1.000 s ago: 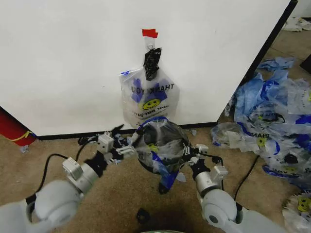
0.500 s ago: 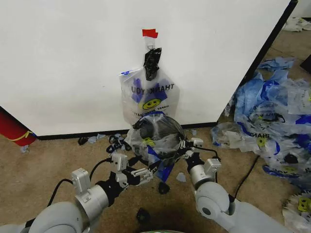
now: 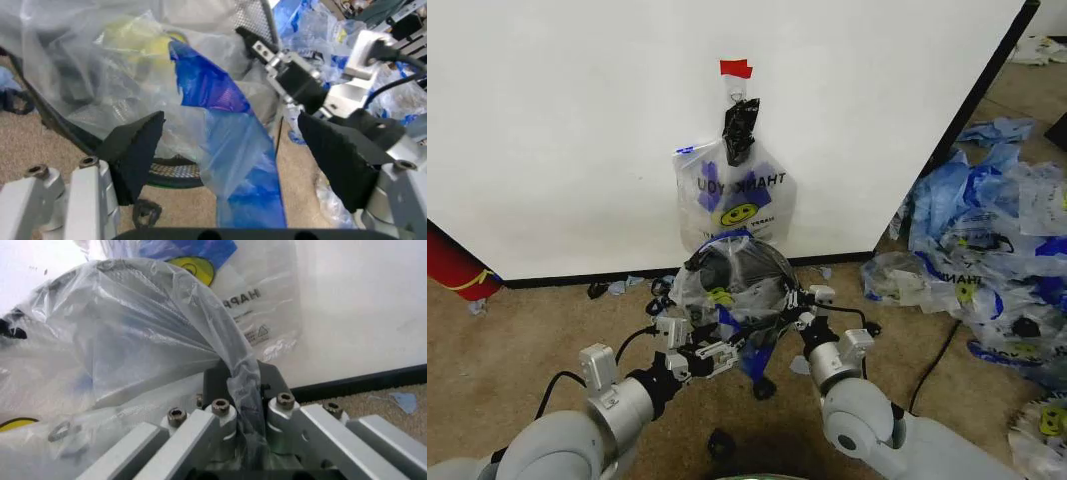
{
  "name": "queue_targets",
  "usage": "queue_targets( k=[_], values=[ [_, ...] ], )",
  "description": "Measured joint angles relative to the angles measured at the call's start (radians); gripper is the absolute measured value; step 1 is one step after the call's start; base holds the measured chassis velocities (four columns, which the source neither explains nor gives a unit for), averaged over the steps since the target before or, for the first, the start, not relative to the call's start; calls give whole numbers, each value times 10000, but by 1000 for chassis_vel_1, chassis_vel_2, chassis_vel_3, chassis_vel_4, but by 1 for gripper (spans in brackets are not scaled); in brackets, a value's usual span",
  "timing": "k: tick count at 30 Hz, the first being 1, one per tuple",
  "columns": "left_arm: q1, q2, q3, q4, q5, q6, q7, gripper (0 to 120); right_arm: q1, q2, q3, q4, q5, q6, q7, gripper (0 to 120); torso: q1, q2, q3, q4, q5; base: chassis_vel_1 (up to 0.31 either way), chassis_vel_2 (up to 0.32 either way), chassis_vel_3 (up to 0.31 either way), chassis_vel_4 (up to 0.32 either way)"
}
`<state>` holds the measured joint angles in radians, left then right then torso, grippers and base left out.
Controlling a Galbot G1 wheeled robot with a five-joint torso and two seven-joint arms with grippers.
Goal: Pick up the garbage bag from the wall and place it over the trash bin.
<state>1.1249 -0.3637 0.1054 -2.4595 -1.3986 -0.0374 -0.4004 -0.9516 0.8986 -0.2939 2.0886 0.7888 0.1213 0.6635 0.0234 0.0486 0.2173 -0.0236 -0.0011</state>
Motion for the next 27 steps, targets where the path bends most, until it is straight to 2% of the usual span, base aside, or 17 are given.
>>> queue_targets(
  k=[5,9,10,14,16,22,23,27],
  values=[
    [-20,-67,93,183,66,-4,-4,77,-41,-26,2,37,-13,0,-15,0,0,0,0,0,0,0,0,0,0],
    [-66,-133,139,307,158,-12,-4,61,-97,-11,28,33,-65,5,-33,0,0,0,0,0,0,0,0,0,0],
    [-66,-133,139,307,158,-12,-4,61,-97,-11,28,33,-65,5,-33,0,0,0,0,0,0,0,0,0,0],
    [-49,-145,172,379,290,-52,3,43,-101,-10,27,6,-79,12,-46,0,0,0,0,0,0,0,0,0,0],
    [-32,-132,174,379,307,-60,6,39,-100,-14,28,1,-81,13,-46,0,0,0,0,0,0,0,0,0,0],
    [148,15,156,364,574,-175,43,13,-124,-97,126,0,-82,38,-64,0,0,0,0,0,0,0,0,0,0],
    [148,15,156,364,574,-175,43,13,-124,-97,126,0,-82,38,-64,0,0,0,0,0,0,0,0,0,0],
    [360,205,-25,173,615,-229,30,0,-247,-161,337,63,88,71,-98,0,0,0,0,0,1,0,0,0,0]
  ],
)
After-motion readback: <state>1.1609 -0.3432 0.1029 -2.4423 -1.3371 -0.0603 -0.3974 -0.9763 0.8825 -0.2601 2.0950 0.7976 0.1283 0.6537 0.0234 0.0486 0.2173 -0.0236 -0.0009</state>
